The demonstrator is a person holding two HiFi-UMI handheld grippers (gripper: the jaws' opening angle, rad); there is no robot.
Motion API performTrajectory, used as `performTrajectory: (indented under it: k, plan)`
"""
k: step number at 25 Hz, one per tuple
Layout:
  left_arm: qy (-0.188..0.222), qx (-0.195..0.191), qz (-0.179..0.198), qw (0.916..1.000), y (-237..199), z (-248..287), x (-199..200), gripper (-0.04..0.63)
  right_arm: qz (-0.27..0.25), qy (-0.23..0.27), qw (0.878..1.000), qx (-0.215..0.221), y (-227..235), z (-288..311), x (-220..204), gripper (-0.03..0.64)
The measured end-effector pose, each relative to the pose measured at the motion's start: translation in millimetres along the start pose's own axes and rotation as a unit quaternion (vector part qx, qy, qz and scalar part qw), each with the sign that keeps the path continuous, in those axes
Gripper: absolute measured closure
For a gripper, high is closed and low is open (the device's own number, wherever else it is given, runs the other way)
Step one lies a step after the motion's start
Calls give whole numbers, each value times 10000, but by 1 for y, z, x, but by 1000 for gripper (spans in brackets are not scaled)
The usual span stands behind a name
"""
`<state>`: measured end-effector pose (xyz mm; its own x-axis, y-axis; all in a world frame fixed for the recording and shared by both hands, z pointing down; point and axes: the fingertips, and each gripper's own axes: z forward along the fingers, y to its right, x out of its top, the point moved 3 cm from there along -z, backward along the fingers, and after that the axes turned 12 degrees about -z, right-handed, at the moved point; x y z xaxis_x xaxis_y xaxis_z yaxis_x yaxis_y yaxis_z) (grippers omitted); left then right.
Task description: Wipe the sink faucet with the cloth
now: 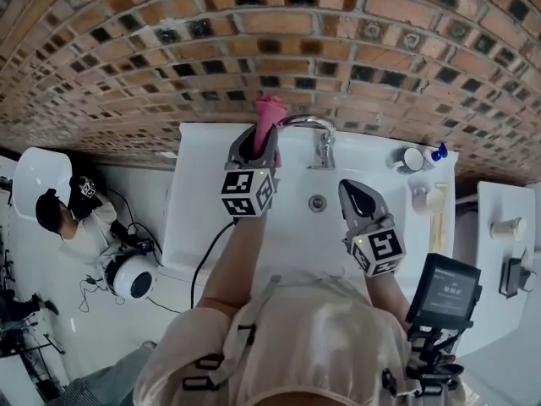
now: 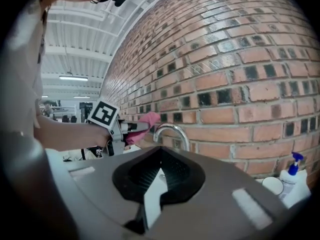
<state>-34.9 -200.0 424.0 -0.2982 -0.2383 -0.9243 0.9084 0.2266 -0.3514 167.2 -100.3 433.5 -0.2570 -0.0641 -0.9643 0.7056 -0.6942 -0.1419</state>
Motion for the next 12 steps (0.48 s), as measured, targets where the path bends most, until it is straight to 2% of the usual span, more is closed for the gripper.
performTrajectory:
  k: [2, 5, 7, 12]
  plan:
    - [-311, 245, -212, 9990, -23, 1, -24, 503, -70, 7, 10000, 70, -5, 2, 2, 626]
    - [-645, 292, -444, 9965, -33, 7, -50, 503, -72, -46, 9999, 52, -3, 1, -1, 626]
    - [-638, 213, -498, 9965, -29, 11, -50, 503, -50, -78, 10000, -4, 1, -1, -3, 626]
    - [-384, -22, -264, 9989, -5, 15, -27, 503, -12, -57, 9999, -131, 5, -8, -4, 626]
